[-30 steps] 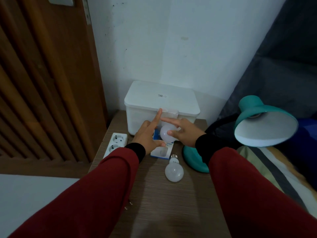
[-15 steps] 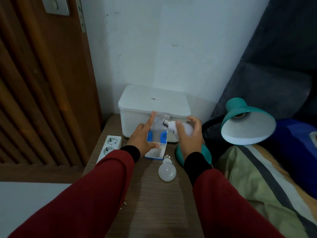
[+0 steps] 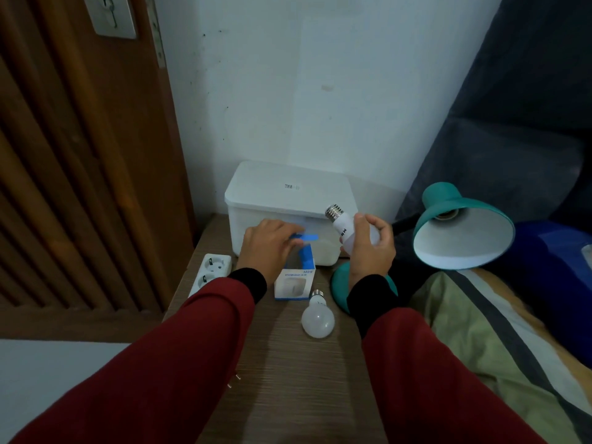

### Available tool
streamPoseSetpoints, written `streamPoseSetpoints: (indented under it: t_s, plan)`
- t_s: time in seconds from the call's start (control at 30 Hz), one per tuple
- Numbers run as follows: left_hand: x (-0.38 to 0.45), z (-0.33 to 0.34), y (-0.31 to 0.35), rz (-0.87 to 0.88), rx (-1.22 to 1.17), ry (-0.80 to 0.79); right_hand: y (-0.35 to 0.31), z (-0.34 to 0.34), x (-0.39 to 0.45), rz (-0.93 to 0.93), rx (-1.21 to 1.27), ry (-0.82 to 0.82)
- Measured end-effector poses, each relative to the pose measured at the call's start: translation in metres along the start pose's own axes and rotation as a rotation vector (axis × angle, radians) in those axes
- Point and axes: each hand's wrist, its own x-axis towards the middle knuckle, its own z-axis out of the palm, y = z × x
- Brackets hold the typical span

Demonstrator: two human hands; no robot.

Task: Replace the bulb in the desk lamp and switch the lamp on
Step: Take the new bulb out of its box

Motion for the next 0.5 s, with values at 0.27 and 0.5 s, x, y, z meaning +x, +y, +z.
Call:
streamPoseSetpoints:
  t_s: [0.27, 0.5]
  plan:
    - [-0.020, 0.011, -0.005, -0.062, -0.130, -0.087, 0.006, -0.001, -0.001, 0.045, -0.036, -0.050]
    - [-0.016, 0.016, -0.006, -0.151, -0.186, -0.156, 0.009, 0.000, 0.001, 0.032, -0.073, -0.075]
